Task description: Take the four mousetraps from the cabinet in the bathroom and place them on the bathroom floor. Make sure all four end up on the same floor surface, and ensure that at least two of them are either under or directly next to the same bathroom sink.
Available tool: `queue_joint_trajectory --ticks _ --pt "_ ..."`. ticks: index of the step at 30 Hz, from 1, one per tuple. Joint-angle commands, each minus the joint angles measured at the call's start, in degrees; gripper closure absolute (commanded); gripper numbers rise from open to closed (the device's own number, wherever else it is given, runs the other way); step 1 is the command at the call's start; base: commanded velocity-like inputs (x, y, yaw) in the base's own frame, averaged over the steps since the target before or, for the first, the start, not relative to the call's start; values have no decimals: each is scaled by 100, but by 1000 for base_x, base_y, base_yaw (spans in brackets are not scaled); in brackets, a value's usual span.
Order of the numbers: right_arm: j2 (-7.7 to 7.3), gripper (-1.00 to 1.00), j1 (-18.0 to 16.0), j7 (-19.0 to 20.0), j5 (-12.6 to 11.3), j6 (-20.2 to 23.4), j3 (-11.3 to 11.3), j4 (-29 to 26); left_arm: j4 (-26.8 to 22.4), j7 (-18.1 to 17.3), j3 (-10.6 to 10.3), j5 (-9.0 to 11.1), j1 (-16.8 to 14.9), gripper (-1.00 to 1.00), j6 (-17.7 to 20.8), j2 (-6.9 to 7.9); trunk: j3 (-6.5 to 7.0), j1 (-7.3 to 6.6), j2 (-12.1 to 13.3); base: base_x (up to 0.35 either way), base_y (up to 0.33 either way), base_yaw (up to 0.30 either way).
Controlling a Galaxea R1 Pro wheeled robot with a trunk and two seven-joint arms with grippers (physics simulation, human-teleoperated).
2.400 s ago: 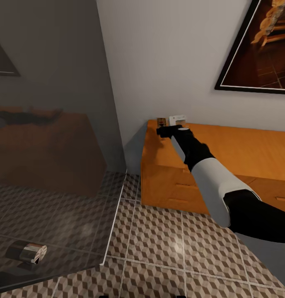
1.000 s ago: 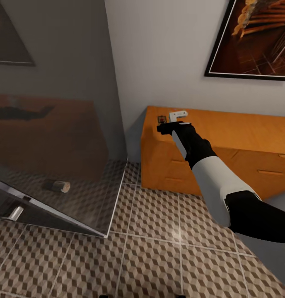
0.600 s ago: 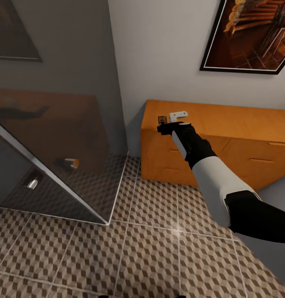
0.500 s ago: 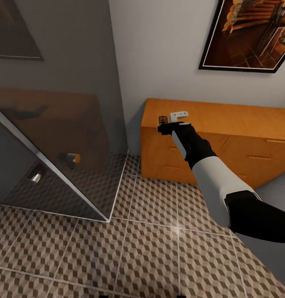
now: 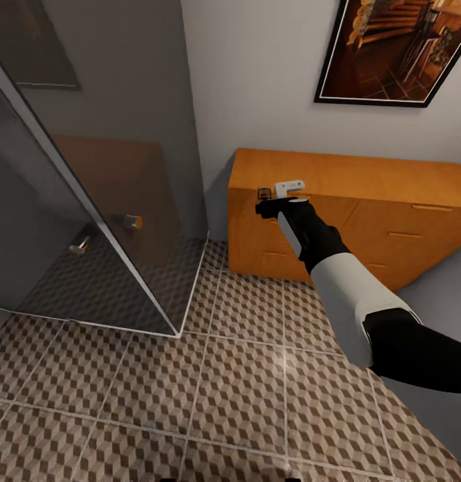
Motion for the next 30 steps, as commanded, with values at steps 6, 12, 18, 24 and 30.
queue_joint_trajectory --ticks 6,12,18,24,30 --pt "-2 100 -3 -41 -10 27 22 0 23 -30 -48 58 -9 100 -36 -2 -7 -1 -8 -335 0 0" --pt "-2 100 -3 -34 -12 26 23 46 23 -30 -48 58 -4 100 -36 -3 -7 -1 -8 -335 0 0" --pt "-8 100 -3 -25 -12 -8 22 346 21 -36 -48 58 -8 100 -39 1 -7 -1 -8 -274 0 0" --pt "-16 100 -2 -1 -10 -1762 25 2604 -1 -34 -38 52 -6 100 -84 0 -7 -1 -8 -32 0 0" --pt "-56 100 867 34 1 -2784 22 3279 -225 -22 -16 49 -8 100 -238 13 -7 -1 -8 -2 0 0"
